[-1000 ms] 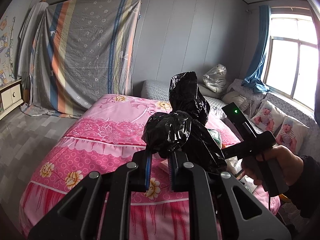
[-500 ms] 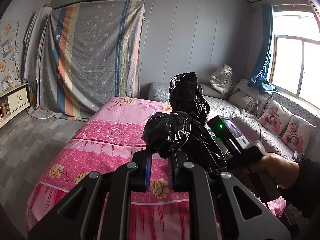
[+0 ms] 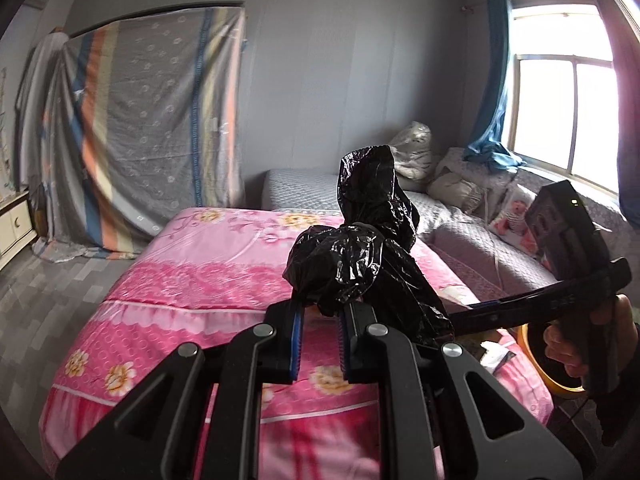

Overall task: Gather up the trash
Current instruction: 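Grasp the pink milk carton with the right tool and lift it, then carry the black bag and pink carton over the yellow bin and open both tools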

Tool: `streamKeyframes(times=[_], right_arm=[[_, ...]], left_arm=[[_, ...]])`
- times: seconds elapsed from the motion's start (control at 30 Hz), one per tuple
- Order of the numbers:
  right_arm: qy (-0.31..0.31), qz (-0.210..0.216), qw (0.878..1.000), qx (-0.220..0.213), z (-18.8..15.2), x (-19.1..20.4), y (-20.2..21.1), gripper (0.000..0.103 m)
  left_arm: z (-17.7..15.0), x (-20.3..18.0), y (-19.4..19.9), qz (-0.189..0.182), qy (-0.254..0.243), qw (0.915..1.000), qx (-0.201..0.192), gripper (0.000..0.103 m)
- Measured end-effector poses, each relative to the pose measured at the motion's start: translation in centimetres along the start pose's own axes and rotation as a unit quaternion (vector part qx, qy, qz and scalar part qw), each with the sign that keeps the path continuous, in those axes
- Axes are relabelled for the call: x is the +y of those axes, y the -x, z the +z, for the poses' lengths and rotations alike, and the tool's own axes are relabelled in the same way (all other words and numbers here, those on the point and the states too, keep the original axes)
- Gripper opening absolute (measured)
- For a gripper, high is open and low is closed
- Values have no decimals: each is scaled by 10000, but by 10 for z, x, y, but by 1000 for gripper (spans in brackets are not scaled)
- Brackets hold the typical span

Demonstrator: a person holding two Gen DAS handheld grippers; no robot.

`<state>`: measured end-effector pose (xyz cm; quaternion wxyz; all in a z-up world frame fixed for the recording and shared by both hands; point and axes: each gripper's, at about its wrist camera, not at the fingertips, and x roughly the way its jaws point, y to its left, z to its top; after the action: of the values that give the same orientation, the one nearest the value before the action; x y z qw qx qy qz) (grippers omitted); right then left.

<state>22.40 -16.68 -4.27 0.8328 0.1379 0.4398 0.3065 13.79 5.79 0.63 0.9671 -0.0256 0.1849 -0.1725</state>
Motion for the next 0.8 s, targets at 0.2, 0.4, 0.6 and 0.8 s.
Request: streamKeyframes(times=[0.2,0.4,0.6,0.8], right_arm=[[-622,-231,9939,-884,-49,-56,88,51],[-1389,-916,9685,-1852,-110,-112,176,51],[-2091,-1653,9286,-2582,-171,-153,240,51],[-2662,-2036,8960,-2912,-215,-186,266,52]], left_arm=[[9,-75,-29,-731,-576,9956,130,13],[8,-157,-56,-1565,-1133,9806,336,13],[2,-234,-77,-2300,-1597,9587,502,13],[-12,-300,-91,-2747,-1972,9387,668,13]])
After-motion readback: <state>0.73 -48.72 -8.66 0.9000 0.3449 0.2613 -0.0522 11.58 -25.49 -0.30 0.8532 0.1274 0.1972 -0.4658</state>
